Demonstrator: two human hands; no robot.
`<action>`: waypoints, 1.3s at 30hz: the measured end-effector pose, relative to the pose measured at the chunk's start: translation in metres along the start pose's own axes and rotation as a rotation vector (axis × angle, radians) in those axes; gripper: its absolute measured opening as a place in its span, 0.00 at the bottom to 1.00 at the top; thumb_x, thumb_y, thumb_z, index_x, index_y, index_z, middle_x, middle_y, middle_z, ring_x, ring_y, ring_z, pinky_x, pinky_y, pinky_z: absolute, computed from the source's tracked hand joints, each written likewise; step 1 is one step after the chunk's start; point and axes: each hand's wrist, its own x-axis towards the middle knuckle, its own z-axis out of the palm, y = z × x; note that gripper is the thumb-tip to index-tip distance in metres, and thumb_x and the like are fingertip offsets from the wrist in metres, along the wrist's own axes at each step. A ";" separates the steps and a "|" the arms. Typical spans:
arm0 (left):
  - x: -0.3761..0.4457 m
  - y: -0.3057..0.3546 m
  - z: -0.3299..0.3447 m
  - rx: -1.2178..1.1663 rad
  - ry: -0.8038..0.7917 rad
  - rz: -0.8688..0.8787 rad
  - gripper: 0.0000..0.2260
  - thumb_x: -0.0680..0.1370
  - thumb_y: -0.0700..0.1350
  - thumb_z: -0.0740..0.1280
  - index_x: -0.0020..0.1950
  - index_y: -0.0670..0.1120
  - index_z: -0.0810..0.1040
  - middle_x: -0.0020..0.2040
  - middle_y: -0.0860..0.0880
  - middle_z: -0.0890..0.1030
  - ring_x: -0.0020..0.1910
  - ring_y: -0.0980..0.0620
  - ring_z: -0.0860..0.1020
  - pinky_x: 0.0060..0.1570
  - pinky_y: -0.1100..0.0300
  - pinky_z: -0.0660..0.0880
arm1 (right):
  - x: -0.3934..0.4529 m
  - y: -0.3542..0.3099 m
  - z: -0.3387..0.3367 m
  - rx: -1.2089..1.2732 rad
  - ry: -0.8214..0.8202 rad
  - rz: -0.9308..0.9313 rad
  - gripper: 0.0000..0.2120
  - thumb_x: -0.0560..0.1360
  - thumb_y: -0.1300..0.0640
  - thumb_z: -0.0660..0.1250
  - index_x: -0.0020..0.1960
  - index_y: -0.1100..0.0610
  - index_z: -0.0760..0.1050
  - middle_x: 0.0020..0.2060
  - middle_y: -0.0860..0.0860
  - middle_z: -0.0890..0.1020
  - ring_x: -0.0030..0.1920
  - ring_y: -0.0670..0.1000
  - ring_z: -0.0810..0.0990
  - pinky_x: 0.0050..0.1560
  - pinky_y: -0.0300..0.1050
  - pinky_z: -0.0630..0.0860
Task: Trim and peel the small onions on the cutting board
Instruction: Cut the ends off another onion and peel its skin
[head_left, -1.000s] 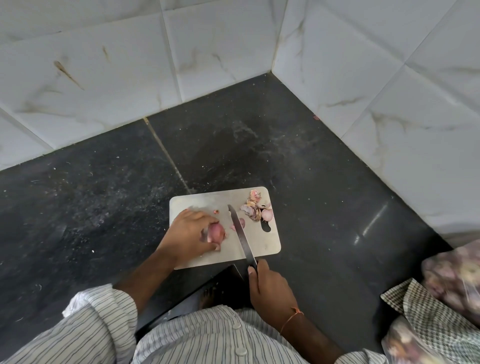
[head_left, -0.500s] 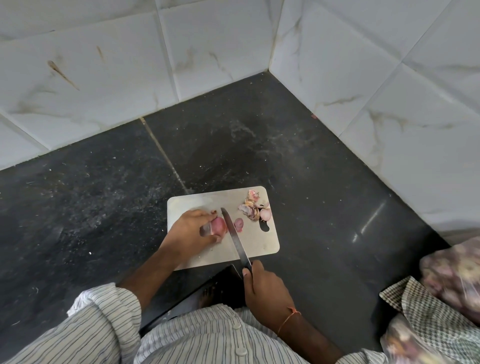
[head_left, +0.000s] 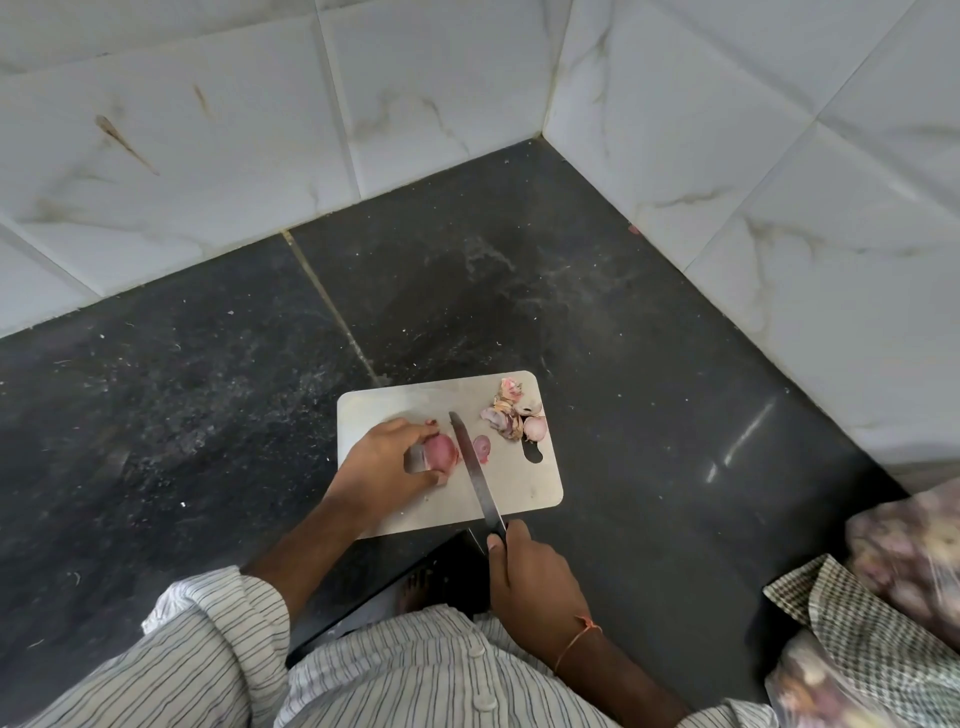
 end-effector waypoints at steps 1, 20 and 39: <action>-0.001 -0.001 0.001 -0.002 0.002 0.009 0.33 0.71 0.58 0.82 0.75 0.57 0.79 0.53 0.65 0.76 0.50 0.65 0.75 0.52 0.70 0.70 | 0.001 0.000 -0.001 0.004 0.004 0.005 0.11 0.88 0.45 0.51 0.52 0.49 0.65 0.36 0.45 0.77 0.38 0.53 0.82 0.39 0.52 0.76; 0.001 -0.010 0.001 0.029 0.000 0.044 0.32 0.73 0.60 0.80 0.76 0.56 0.79 0.51 0.66 0.75 0.54 0.62 0.71 0.53 0.76 0.66 | 0.001 -0.010 0.002 -0.013 -0.054 0.011 0.11 0.88 0.44 0.50 0.53 0.48 0.63 0.38 0.45 0.77 0.39 0.54 0.80 0.42 0.51 0.76; 0.002 -0.017 0.002 -0.027 -0.030 0.055 0.33 0.73 0.60 0.80 0.76 0.53 0.79 0.62 0.62 0.80 0.61 0.61 0.78 0.69 0.61 0.76 | 0.018 -0.016 0.001 -0.037 -0.112 0.000 0.09 0.88 0.46 0.51 0.57 0.50 0.65 0.38 0.45 0.77 0.36 0.48 0.78 0.37 0.44 0.74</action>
